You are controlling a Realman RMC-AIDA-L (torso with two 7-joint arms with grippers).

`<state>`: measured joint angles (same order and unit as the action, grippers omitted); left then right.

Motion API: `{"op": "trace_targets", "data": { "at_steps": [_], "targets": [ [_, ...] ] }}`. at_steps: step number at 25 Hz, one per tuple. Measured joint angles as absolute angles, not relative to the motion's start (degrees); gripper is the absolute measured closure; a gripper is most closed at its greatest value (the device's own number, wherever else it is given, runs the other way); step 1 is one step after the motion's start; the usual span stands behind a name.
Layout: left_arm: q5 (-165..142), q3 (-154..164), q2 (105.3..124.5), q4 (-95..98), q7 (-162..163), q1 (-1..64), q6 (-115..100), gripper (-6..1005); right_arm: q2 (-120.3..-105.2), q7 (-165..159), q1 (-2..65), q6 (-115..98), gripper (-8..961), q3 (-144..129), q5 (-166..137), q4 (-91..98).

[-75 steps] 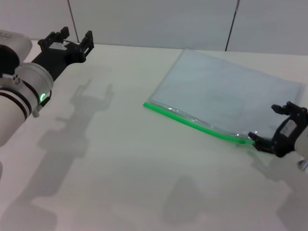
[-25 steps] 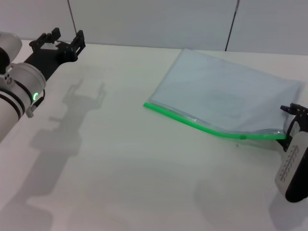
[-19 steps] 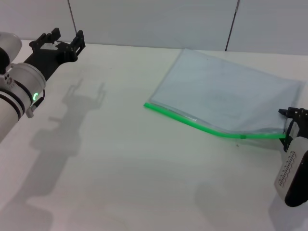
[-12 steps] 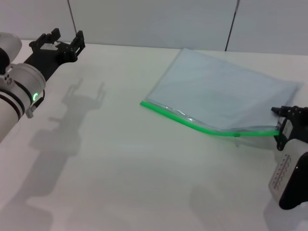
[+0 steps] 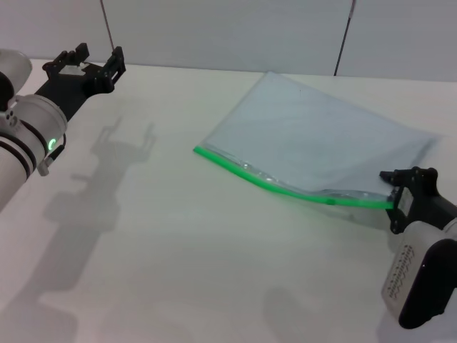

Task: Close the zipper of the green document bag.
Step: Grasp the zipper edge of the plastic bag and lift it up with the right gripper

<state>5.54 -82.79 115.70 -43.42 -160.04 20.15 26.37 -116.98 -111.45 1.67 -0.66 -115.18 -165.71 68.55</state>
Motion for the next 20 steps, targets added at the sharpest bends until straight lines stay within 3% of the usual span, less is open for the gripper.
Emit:
{"op": "trace_targets", "data": {
  "at_steps": [13, 16, 20],
  "targets": [
    [4.09, -81.12, 115.19, -44.25, -159.70, 20.28, 26.00, 425, -116.49, -112.04, -1.52, -4.76, 882, -116.00, -155.31, 79.49],
    [-0.26, -78.09, 113.94, -46.84, -156.47, 20.40, 24.16, 427, -116.17, -112.06, -2.15, -11.78, 892, -114.51, -150.75, 85.27],
    [-11.43, -70.19, 109.97, -52.99, -145.83, 20.94, 23.88, 428, -116.09, -112.06, -2.86, -21.04, 893, -111.35, -145.24, 92.28]
  ]
}}
